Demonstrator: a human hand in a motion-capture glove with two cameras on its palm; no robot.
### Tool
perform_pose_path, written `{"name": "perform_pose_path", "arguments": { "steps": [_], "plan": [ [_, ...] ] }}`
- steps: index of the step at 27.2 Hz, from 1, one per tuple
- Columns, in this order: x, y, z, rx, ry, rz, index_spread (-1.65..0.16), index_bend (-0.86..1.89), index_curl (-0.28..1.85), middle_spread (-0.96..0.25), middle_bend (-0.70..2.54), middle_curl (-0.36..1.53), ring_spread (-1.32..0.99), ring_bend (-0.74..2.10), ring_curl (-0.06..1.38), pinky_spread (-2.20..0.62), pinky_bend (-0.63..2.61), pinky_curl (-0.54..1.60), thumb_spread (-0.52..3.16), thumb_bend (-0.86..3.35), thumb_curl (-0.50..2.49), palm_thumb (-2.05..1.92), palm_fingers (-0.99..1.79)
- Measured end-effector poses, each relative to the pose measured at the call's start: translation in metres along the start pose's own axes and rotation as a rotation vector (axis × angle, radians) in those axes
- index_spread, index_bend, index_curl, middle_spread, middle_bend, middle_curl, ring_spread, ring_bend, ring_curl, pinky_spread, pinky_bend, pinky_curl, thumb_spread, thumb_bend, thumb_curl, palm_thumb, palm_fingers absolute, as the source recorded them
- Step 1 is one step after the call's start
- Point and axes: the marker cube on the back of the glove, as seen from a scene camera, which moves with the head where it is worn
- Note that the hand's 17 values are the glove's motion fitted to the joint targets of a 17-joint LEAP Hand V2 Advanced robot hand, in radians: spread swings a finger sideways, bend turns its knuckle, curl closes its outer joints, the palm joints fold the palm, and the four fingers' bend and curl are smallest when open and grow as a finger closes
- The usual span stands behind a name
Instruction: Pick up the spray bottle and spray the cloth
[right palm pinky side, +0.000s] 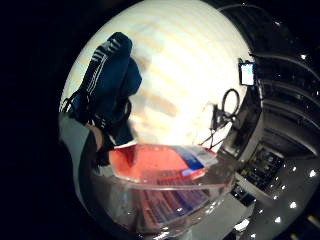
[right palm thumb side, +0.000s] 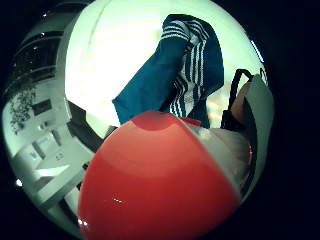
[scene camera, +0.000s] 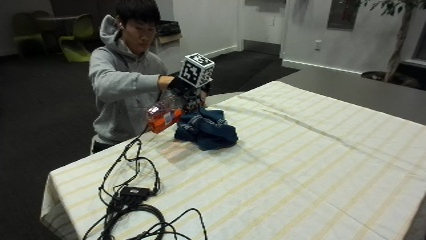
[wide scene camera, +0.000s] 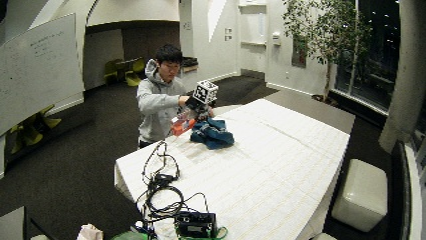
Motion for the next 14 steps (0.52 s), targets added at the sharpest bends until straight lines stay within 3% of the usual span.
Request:
{"name": "perform_pose_path", "arguments": {
  "steps": [14],
  "plan": [
    [0.001,0.027,-0.055,0.026,0.079,0.032,-0.23,0.38,0.54,-0.11,0.58,0.49,-0.16,0.61,0.46,-0.26,0.36,0.37,0.13,-0.03,0.73,0.93,1.39]
  ]
}}
